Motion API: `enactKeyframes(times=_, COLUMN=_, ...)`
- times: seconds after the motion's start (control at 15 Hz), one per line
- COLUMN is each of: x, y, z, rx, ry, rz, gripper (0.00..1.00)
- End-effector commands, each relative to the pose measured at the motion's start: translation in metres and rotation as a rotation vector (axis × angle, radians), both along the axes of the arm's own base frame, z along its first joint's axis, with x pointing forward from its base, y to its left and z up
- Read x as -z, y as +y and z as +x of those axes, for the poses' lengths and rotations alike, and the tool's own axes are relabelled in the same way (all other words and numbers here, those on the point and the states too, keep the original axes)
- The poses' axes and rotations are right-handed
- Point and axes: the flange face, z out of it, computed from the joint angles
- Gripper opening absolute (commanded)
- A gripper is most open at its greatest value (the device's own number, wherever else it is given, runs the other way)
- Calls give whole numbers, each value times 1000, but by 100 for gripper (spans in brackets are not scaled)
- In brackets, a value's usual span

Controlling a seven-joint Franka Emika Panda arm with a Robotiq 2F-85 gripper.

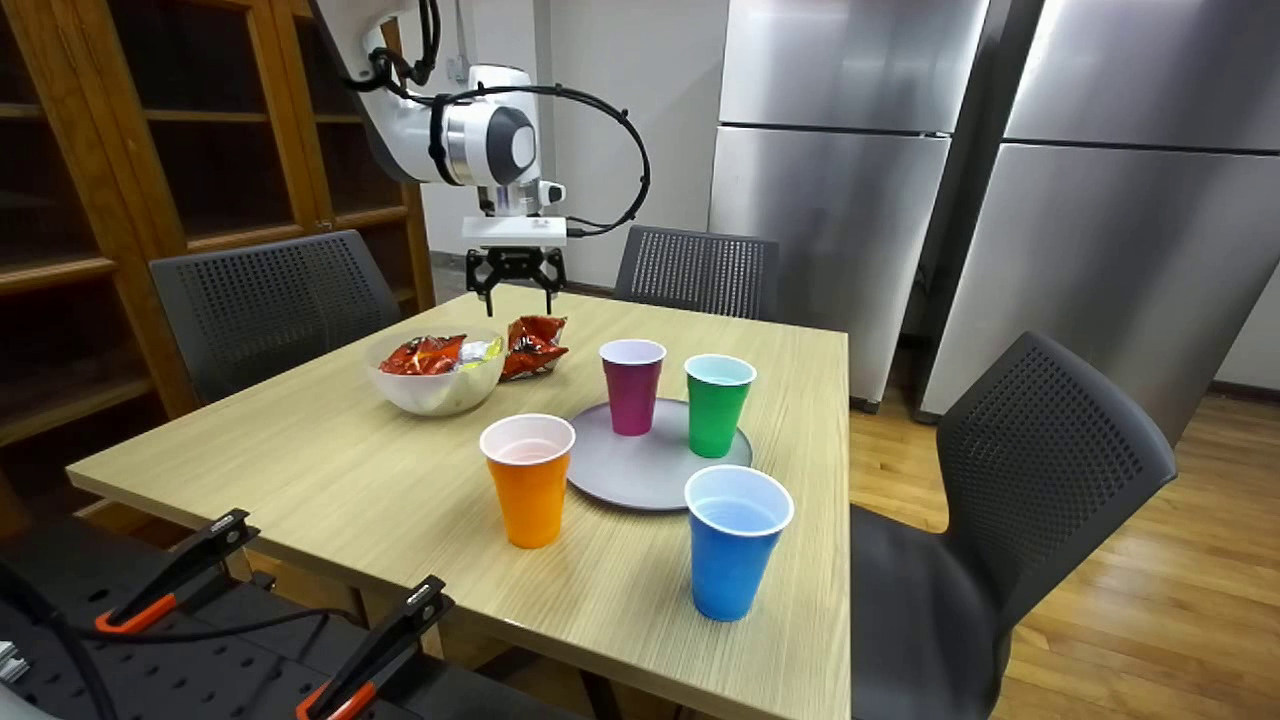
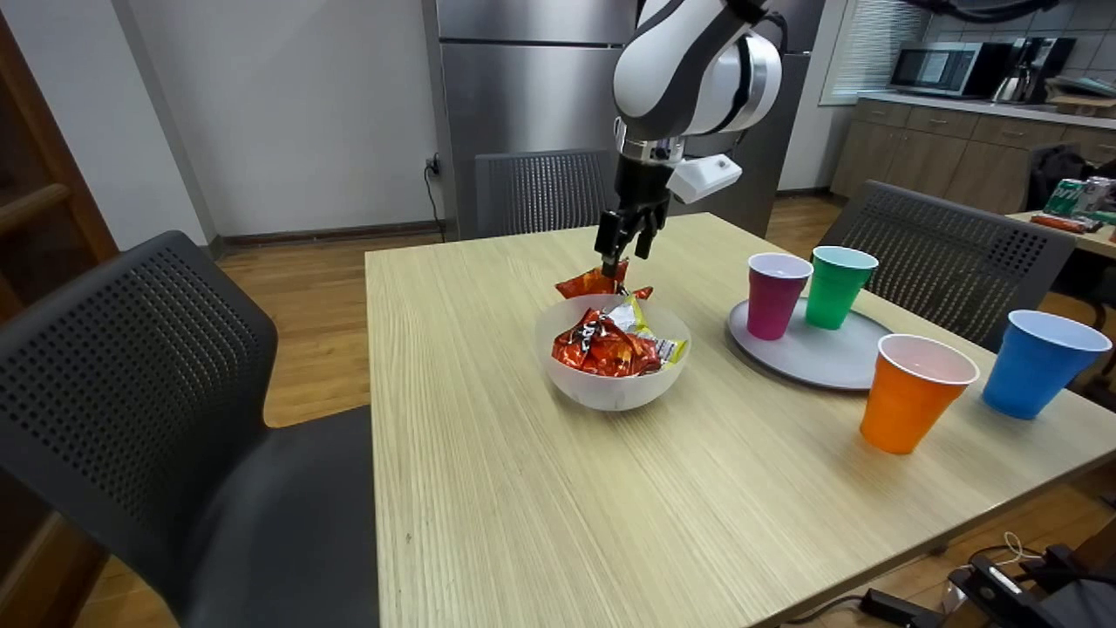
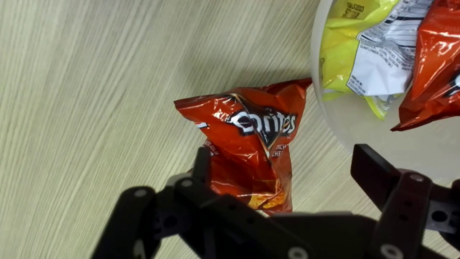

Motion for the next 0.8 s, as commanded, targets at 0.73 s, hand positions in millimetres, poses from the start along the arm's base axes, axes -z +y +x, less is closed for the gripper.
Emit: enactKeyframes(times=0.73, x=0, y=1, z=3, rx=-3, ry=4, rz=0, gripper=100)
